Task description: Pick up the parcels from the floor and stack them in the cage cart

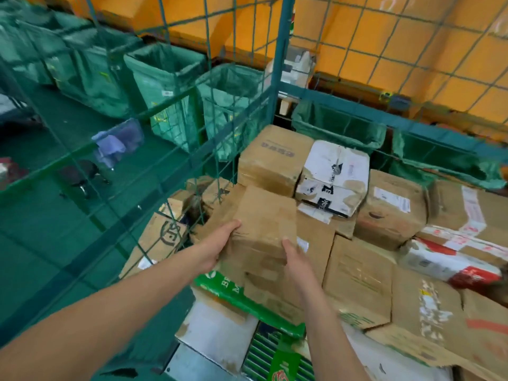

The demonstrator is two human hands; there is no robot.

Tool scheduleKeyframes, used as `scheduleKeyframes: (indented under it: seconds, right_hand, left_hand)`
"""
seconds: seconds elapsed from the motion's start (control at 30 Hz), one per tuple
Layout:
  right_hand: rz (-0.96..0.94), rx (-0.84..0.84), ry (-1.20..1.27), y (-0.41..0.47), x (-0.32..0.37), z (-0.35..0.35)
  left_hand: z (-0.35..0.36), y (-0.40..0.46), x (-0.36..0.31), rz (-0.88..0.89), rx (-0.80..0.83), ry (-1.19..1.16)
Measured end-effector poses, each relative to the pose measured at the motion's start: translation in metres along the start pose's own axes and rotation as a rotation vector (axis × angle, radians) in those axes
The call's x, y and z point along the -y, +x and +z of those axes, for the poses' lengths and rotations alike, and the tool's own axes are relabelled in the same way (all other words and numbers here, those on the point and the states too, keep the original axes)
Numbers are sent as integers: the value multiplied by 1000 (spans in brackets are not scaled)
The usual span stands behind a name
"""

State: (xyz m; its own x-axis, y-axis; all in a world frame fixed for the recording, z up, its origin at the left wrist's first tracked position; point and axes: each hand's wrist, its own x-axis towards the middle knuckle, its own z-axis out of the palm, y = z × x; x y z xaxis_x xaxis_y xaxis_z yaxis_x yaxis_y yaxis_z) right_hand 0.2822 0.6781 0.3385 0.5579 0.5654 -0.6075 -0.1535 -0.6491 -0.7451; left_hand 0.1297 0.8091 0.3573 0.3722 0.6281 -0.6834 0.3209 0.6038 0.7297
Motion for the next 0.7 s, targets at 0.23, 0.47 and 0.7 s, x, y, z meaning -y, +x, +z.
scheduleKeyframes:
  seconds: [0.23, 0.47, 0.7]
  right_hand:
    - [-58, -37, -62, 41, 22, 63]
    - [-91, -33, -25, 51, 32, 101]
    - [-73, -78, -60, 48, 34, 101]
  left_hand:
    - [-37, 48, -15, 181, -185, 28]
    - [-50, 67, -5, 147, -242, 20]
    - [-57, 73, -8, 147, -238, -15]
